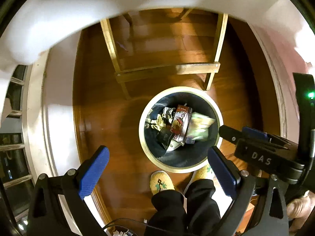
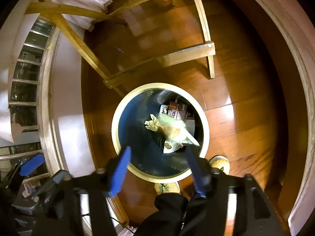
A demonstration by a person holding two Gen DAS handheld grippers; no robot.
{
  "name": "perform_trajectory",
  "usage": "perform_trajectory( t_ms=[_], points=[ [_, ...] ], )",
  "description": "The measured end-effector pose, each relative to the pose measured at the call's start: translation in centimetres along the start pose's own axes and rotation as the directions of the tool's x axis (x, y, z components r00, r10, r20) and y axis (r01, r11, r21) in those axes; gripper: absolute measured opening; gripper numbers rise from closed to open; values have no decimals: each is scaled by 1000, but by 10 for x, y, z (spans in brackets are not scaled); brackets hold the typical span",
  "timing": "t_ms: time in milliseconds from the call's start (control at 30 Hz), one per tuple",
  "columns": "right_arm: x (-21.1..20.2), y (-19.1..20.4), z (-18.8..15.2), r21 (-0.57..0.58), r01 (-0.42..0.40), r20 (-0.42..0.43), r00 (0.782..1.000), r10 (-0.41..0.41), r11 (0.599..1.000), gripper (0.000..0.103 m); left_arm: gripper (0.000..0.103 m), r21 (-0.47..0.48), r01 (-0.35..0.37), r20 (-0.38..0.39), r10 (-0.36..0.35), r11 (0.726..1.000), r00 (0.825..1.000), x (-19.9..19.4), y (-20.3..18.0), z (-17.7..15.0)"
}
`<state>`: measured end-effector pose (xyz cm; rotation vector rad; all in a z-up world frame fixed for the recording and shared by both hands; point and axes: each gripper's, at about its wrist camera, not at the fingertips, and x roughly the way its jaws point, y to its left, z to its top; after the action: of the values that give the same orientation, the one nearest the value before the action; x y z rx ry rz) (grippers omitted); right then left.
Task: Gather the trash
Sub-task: 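Open both tools over the bin to drop the packet and snack bag, then raise both open tools back over the tablecloth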
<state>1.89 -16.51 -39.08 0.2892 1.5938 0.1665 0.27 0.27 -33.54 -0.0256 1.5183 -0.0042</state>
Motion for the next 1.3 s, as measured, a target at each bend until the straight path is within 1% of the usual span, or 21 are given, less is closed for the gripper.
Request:
perform_trajectory(
  t_ms=[167,300,500,700,800,933,1000,1133,1233,1300],
  points=[
    [-20,13,2,-13,-5,3,1000,5,1000,66,99,-19,-8,10,8,1000,1000,-25,6,3],
    [-45,21,-1,-15,-23,9,1000,23,1000,66,99,-38,-6,34,8,999,999,-57,13,9],
    [-104,43,-4,-47,-43,58,997,45,998,66,99,-60,16,114,-9,998,993,-120,24,21],
    [-173,67,-7,-58,-66,126,989,72,996,66,99,-53,41,196,-30,998,980,-192,33,29],
    [-210,79,-8,-64,-77,166,982,86,995,66,99,-30,56,238,-47,998,970,-228,35,33],
    [-258,98,-10,-97,-79,214,972,99,992,66,99,10,56,305,-56,998,951,-274,35,37],
    [-276,107,-9,-116,-78,235,966,104,990,66,99,30,55,340,-62,998,938,-297,35,40],
    [-316,121,-3,-142,-71,293,950,110,987,66,99,53,52,399,-69,997,914,-330,37,46],
    [-341,126,2,-153,-57,343,933,107,987,66,99,65,41,447,-66,997,892,-353,42,54],
    [-356,132,8,-160,-46,374,921,104,986,66,99,67,33,471,-61,997,880,-362,43,57]
  ],
)
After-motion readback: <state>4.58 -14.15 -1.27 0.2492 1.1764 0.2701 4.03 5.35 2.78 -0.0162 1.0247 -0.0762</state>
